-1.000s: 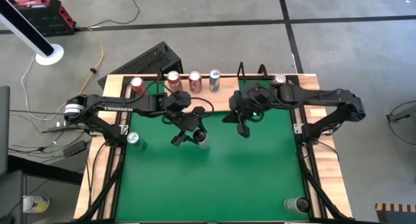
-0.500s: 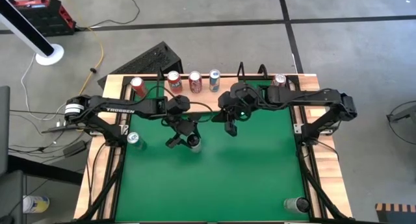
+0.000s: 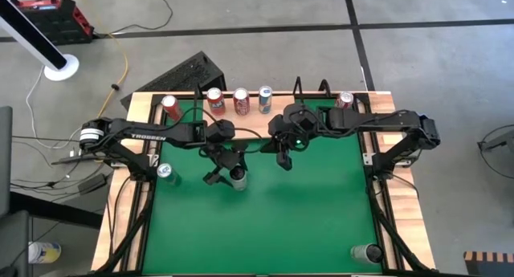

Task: Place canned beverage on shelf
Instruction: Put the left white and yellow soda can on the shelf

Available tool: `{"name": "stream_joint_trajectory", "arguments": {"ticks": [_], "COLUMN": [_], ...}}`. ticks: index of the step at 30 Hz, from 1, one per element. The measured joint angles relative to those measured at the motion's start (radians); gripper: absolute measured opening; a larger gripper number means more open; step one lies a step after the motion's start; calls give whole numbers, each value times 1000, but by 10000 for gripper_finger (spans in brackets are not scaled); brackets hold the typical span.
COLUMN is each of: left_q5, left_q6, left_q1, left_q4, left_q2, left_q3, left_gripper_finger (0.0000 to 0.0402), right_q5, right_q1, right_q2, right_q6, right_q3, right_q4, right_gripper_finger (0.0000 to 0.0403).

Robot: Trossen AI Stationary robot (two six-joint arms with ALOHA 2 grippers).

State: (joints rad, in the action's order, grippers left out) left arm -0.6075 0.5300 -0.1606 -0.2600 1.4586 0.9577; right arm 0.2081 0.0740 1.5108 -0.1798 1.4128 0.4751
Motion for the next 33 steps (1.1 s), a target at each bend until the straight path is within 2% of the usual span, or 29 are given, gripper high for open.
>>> {"name": "stream_joint_trajectory", "arguments": {"ticks": [5, 12, 21, 24, 28, 33], "left_q5": [22, 126, 185, 257, 417, 628], "left_q6": [-17, -41, -286, -381, -560, -705], "left_q1": [1, 0, -12, -3, 31, 143], "left_q4": [17, 53, 130, 131, 127, 111], "left_q2": [-6, -58, -124, -153, -196, -233], "left_q3": [0, 1, 1, 1, 1, 1], "left_gripper_finger": [365, 367, 367, 366, 366, 365], "right_q5": [0, 3, 30, 33, 32, 31], "right_q1": [3, 14, 15, 17, 21, 30], "right_q2": [0, 0, -8, -20, -48, -106], "right_q6": [16, 48, 128, 153, 192, 261], "right_q3": [0, 0, 0, 1, 2, 1], "right_q4": [2, 8, 51, 90, 158, 265], "right_gripper_finger": [28, 28, 28, 28, 28, 28]}}
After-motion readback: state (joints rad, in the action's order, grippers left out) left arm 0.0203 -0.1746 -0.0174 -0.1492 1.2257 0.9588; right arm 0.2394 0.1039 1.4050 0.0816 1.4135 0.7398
